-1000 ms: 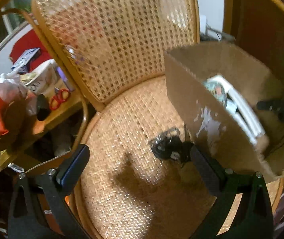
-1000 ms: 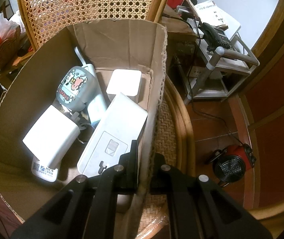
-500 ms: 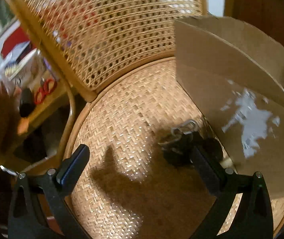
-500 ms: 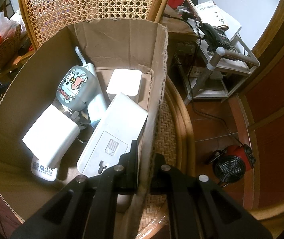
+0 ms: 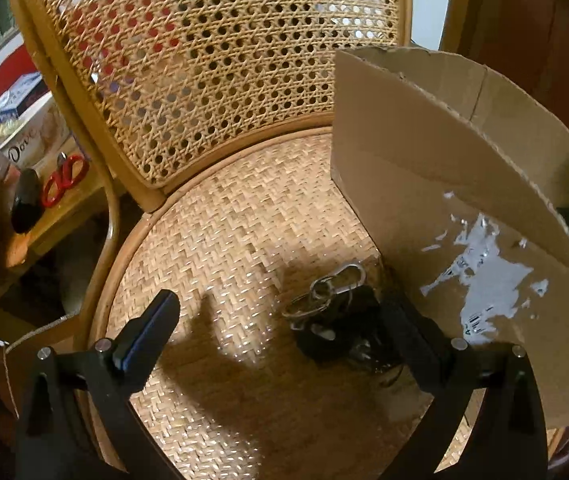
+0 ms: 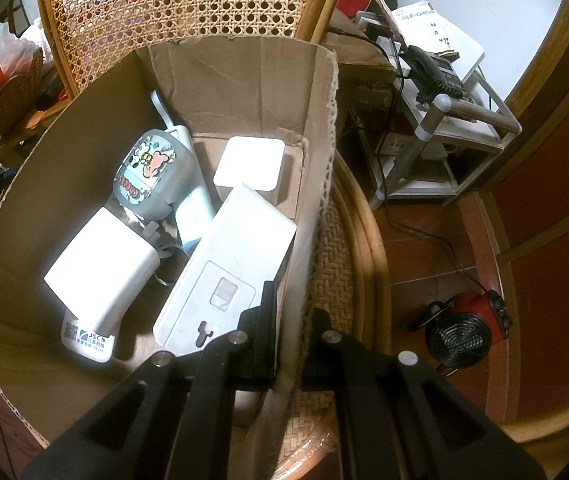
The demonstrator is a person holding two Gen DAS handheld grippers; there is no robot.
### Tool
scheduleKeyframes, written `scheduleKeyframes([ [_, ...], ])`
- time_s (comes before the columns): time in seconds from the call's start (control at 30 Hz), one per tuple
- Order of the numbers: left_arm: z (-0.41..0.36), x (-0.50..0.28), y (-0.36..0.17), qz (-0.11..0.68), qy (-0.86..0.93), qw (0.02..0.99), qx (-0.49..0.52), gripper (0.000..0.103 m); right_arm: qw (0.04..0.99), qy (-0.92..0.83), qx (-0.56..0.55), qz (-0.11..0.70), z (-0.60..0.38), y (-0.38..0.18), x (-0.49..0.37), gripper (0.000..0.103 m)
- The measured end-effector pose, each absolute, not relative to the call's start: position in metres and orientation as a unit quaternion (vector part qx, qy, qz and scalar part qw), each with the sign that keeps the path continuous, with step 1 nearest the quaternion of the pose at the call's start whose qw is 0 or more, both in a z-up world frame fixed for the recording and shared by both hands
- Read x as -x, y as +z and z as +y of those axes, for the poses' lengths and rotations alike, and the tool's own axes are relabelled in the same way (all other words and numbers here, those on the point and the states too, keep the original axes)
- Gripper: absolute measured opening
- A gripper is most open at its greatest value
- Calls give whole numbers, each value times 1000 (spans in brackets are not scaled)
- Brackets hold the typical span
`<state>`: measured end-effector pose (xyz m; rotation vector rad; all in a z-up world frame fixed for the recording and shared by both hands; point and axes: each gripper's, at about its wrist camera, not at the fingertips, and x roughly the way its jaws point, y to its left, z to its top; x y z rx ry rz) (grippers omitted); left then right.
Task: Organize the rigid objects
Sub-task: 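Withdraw the left gripper from the box and lower it over the keys, then close the left gripper on the key ring and lift the keys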
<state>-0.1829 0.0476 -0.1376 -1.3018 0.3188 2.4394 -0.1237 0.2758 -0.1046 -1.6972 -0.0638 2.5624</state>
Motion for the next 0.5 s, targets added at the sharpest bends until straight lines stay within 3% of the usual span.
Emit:
scheduleKeyframes([
  [0.23,30,191,-149,13,857,179,484,87,32,833,553,-19,276,-105,125,8],
  [0.43,41,185,-148,33,853,197,481,83,32,832,553,-20,276,-105,125,8],
  [0.5,43,184,-147,39,852,199,482,76,31,833,553,-17,277,-104,125,8],
])
